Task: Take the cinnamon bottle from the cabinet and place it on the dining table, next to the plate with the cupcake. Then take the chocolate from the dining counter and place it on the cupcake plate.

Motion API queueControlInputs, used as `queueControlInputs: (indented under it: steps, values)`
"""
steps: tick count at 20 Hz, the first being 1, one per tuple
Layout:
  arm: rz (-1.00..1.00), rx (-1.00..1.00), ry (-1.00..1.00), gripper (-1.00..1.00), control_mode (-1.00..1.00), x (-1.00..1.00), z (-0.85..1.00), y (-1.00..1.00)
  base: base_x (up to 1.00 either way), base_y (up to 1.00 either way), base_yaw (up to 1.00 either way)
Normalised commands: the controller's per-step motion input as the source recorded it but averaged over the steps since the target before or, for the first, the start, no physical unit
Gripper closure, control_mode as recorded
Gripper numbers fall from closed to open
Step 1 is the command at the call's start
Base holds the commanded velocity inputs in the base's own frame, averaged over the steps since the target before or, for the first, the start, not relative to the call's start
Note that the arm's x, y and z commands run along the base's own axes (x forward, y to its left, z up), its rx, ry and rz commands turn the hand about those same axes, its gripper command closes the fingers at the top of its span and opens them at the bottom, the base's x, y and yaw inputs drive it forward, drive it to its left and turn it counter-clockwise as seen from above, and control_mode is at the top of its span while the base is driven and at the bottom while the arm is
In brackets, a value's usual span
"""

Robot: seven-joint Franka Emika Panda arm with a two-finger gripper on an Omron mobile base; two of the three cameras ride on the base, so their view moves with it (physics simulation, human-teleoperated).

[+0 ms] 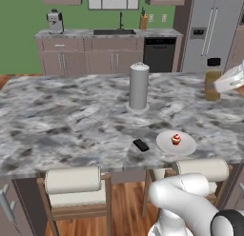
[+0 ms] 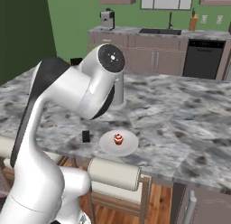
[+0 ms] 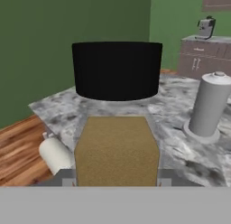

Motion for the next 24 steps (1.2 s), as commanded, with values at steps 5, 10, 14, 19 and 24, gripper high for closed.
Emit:
queueControlInputs:
  steps: [5,10,14,19,24]
  values:
    - [0.27,0.00,0.00,1.00,-1.00,0.00,-0.20,-0.42,0.00,0.00,0.00]
    - [0.26,0.16,-0.02,1.00,-1.00,-0.04,-0.32,-0.61,0.00,0.00,0.00]
    - [0.15,0.16,-0.12,1.00,-1.00,-0.01,-0.44,-0.39,0.00,0.00,0.00]
    - [0.02,0.05,-0.10,1.00,-1.00,0.06,-0.44,-0.26,0.00,0.00,0.00]
    - [0.00,-0.05,0.00,1.00,-1.00,0.27,-0.44,-0.04,0.00,0.00,0.00]
